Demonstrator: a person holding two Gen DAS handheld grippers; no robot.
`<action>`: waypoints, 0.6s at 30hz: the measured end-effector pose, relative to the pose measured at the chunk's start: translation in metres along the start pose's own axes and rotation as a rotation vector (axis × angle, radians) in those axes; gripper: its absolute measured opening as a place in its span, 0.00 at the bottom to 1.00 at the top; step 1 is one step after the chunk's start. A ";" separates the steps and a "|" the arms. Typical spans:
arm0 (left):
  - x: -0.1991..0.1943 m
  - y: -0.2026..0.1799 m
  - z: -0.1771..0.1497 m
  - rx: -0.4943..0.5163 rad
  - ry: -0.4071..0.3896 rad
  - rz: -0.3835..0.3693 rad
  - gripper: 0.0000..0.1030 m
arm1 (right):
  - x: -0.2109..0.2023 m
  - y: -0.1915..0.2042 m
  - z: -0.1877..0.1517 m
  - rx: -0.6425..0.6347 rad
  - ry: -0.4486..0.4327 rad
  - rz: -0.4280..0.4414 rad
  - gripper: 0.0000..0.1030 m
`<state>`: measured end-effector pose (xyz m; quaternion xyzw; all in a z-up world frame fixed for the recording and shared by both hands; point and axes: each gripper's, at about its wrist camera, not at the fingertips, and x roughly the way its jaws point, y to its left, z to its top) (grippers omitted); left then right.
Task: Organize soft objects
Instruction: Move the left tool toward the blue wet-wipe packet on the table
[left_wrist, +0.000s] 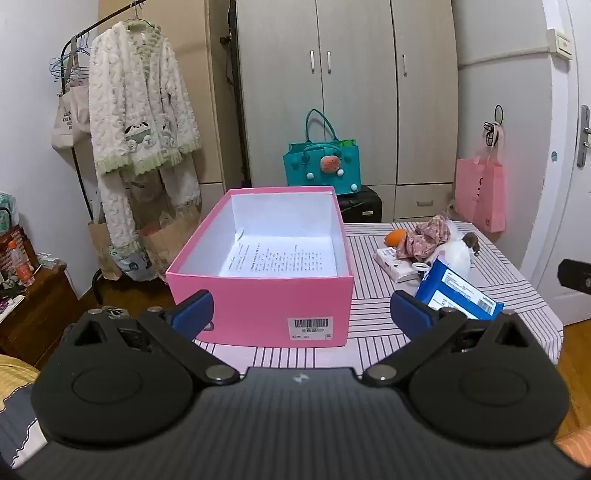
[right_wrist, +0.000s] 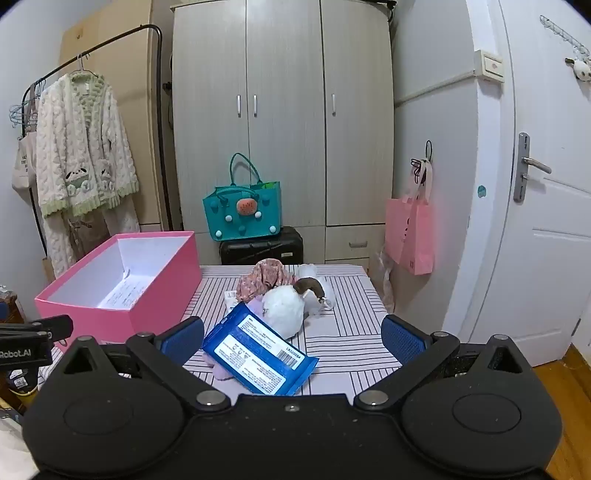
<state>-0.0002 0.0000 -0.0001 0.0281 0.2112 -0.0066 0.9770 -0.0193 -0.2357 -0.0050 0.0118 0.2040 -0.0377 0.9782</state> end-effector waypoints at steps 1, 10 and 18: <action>0.000 0.000 0.000 0.002 0.003 -0.002 1.00 | 0.001 -0.001 -0.001 0.006 -0.004 0.001 1.00; -0.001 0.007 -0.004 -0.021 0.034 0.012 1.00 | -0.007 -0.001 0.001 0.015 -0.004 -0.013 1.00; 0.009 0.009 -0.007 -0.014 0.038 0.028 1.00 | -0.001 -0.006 -0.005 0.028 0.001 0.028 1.00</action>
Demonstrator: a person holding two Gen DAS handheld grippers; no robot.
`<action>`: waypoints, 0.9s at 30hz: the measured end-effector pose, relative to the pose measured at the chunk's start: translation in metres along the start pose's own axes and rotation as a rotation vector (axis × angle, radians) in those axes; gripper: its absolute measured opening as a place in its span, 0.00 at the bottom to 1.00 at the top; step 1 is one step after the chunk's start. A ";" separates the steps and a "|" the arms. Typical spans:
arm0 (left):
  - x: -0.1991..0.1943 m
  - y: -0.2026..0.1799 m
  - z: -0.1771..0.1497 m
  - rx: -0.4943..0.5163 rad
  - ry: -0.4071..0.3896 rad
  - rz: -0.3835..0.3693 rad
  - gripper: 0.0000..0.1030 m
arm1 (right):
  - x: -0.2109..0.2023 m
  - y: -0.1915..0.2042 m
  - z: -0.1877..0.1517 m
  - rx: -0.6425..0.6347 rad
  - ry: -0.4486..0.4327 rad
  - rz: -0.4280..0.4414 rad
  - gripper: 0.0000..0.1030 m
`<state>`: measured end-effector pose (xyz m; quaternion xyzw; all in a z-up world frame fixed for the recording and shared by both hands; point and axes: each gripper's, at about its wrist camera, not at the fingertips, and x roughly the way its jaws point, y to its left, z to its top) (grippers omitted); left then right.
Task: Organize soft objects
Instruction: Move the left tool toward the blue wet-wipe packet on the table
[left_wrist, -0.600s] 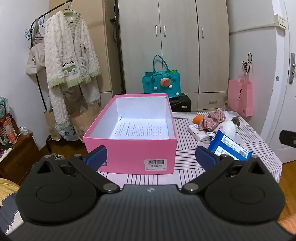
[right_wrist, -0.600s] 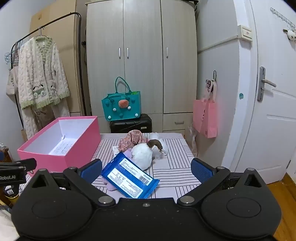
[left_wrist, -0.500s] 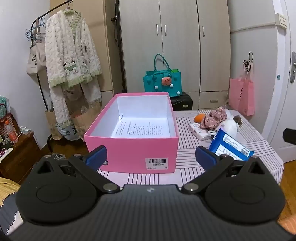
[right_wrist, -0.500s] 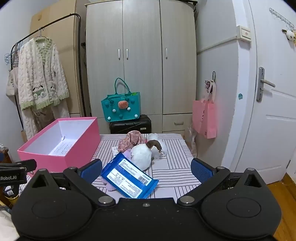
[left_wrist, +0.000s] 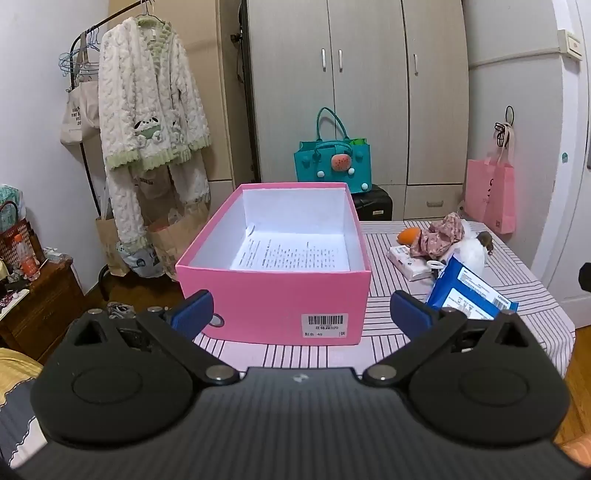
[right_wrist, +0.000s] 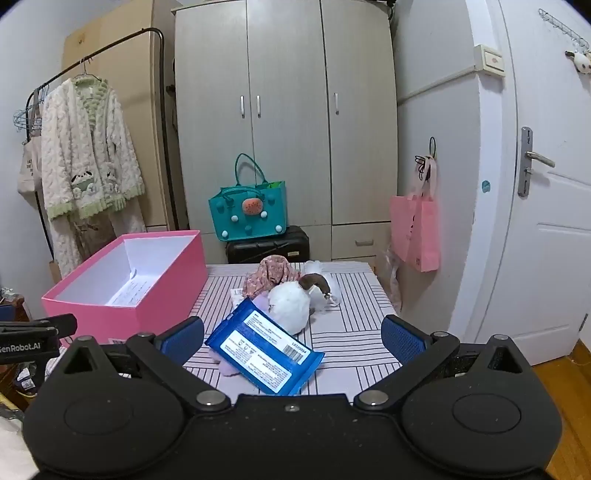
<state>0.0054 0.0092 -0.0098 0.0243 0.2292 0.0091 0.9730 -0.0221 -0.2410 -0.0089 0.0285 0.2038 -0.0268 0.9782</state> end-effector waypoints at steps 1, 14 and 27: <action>0.000 0.000 -0.001 0.001 -0.001 0.002 1.00 | 0.001 0.000 0.000 0.000 0.001 -0.003 1.00; 0.007 -0.001 -0.005 -0.011 0.045 -0.047 1.00 | -0.002 0.001 -0.002 0.004 -0.005 0.012 1.00; 0.008 -0.004 -0.006 -0.014 0.036 -0.039 1.00 | -0.004 -0.004 -0.006 -0.003 0.023 0.005 1.00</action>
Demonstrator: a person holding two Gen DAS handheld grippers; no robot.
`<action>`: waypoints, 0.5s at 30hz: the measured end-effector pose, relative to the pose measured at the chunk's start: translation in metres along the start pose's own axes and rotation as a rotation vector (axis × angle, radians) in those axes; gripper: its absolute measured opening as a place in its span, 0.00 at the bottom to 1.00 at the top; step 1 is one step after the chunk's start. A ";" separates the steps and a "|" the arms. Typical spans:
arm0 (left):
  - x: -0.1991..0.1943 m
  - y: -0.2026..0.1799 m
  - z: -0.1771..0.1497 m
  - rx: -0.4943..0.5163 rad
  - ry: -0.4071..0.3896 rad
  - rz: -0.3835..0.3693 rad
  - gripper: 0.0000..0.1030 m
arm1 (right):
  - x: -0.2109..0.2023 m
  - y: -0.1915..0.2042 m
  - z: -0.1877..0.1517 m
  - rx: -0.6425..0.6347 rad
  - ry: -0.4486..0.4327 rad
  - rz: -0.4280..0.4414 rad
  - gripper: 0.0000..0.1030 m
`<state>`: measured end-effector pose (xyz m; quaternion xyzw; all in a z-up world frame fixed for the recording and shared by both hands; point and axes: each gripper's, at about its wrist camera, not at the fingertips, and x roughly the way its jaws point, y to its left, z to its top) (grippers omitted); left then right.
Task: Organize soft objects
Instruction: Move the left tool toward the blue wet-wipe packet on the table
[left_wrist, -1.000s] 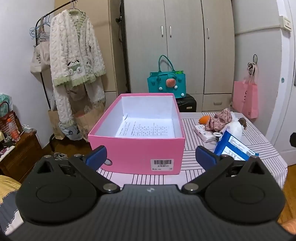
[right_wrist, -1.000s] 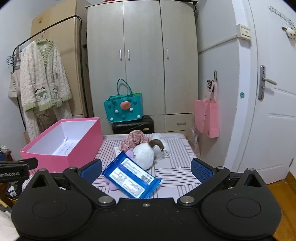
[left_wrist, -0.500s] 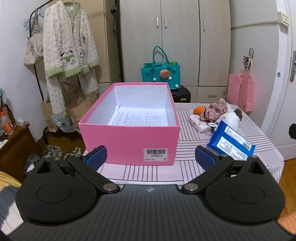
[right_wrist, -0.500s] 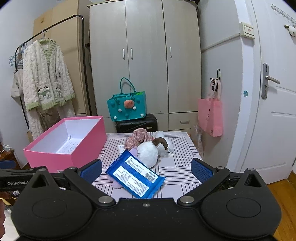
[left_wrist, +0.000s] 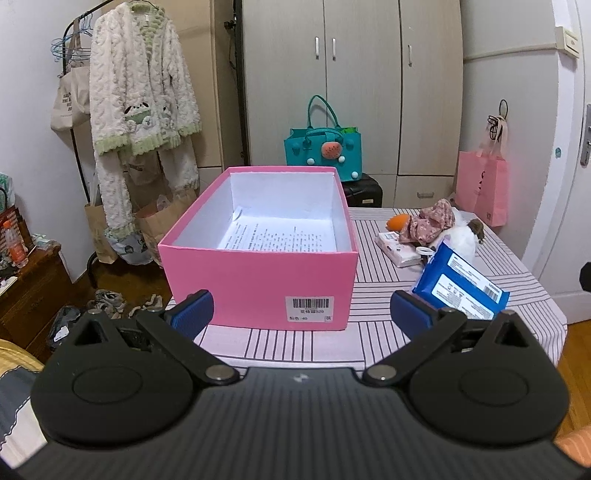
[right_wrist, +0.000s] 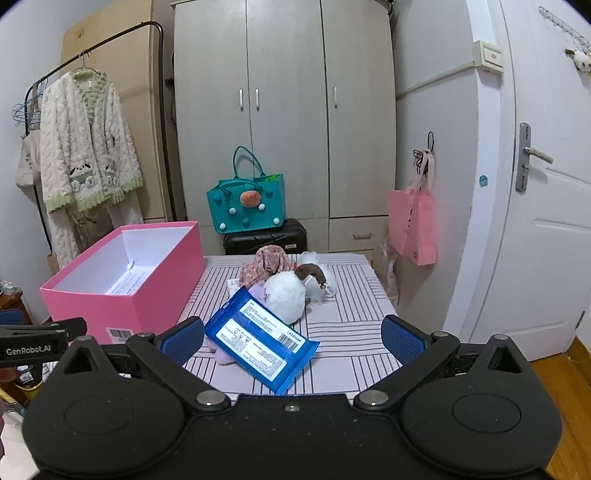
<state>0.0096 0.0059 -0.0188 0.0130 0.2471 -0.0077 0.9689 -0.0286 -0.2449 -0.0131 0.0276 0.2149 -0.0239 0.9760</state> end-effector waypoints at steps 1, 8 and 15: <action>0.000 -0.001 0.000 0.003 -0.002 0.001 1.00 | 0.000 -0.001 0.000 0.006 0.006 0.011 1.00; 0.000 -0.004 -0.003 0.028 -0.001 -0.019 1.00 | -0.001 -0.007 -0.002 0.025 0.024 0.059 1.00; -0.003 -0.007 -0.003 0.042 -0.022 -0.044 1.00 | -0.004 -0.009 -0.003 0.030 0.020 0.103 1.00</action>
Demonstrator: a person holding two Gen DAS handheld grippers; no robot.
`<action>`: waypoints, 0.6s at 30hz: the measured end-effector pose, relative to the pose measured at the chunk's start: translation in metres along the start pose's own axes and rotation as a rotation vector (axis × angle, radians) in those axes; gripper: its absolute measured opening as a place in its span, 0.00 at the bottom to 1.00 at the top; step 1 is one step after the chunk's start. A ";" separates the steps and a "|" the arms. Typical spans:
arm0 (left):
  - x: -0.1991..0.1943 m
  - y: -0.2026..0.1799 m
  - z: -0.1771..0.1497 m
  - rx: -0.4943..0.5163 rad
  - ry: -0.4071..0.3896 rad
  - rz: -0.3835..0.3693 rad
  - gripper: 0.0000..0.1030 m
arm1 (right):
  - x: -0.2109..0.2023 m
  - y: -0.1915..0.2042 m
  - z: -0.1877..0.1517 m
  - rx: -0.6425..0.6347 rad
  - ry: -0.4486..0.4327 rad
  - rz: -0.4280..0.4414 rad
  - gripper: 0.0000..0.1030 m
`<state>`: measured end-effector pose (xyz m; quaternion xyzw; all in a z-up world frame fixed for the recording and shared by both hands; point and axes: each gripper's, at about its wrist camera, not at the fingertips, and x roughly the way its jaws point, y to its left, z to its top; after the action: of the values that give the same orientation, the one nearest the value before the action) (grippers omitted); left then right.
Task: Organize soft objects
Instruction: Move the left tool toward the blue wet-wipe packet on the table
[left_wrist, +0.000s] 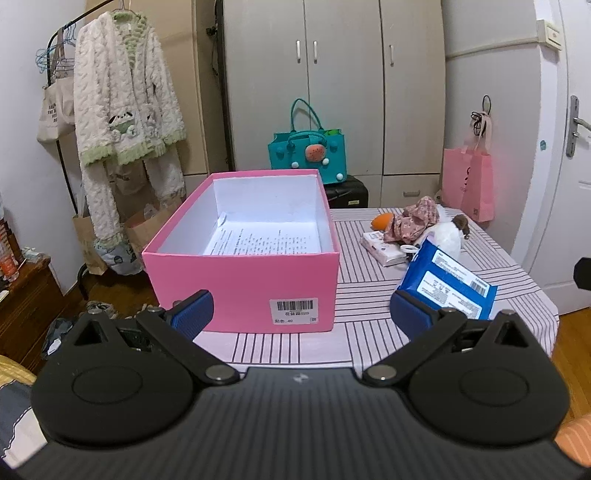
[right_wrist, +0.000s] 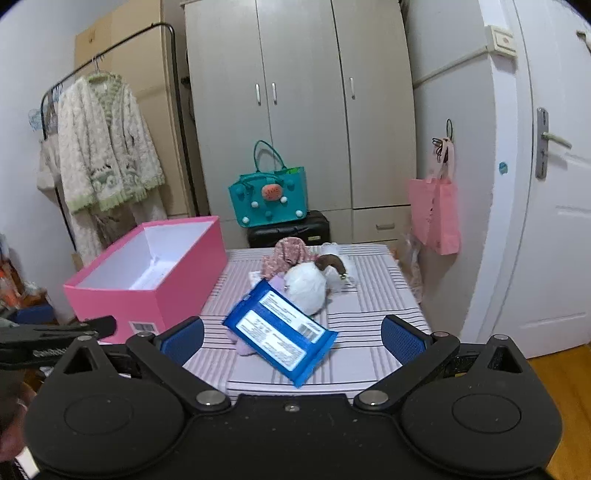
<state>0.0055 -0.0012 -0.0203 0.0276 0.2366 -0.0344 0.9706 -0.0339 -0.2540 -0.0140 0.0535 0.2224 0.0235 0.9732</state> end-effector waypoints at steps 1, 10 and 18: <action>0.000 0.000 0.000 0.003 -0.002 -0.002 1.00 | 0.000 -0.001 0.001 0.002 0.001 0.010 1.00; -0.003 -0.002 0.000 -0.011 -0.015 -0.026 1.00 | 0.000 0.003 -0.003 -0.044 -0.017 -0.059 1.00; -0.004 -0.009 -0.001 -0.010 -0.034 -0.004 1.00 | -0.003 0.014 -0.007 -0.098 -0.045 -0.062 1.00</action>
<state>0.0010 -0.0097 -0.0192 0.0218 0.2202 -0.0356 0.9746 -0.0402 -0.2400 -0.0170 -0.0005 0.2004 0.0028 0.9797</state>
